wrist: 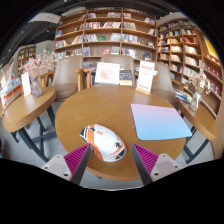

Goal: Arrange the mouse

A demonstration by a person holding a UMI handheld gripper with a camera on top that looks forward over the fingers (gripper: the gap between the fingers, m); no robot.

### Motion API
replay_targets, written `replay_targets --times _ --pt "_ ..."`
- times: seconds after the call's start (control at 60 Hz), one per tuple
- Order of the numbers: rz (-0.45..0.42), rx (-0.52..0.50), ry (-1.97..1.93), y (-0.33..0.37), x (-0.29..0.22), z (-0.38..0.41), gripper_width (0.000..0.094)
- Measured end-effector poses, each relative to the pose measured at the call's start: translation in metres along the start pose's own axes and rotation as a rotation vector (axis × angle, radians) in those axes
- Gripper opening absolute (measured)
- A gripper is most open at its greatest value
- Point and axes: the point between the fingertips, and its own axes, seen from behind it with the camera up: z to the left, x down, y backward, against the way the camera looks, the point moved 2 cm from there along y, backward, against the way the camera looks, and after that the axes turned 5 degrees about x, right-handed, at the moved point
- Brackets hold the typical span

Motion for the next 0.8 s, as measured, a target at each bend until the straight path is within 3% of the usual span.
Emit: replay_targets --times 0.183,0.683,0.717,0.733,0.75,0.8 --pt "0.019 -0.024 -0.037 -0.023 -0.011 0.004 0.0854" --pt "0.041 0.031 -0.092 -0.061 -0.032 -0.014 0.0849" --pt "0.042 0.027 -0.091 -0.062 -0.032 -0.012 0.0785" --pt "0.041 0.016 -0.087 -0.062 -0.033 -0.01 0.0679" --pt "0.042 0.002 -0.081 -0.063 -0.034 -0.007 0.0513" --pt "0.053 0.032 -0.088 -0.063 -0.035 -0.015 0.0459"
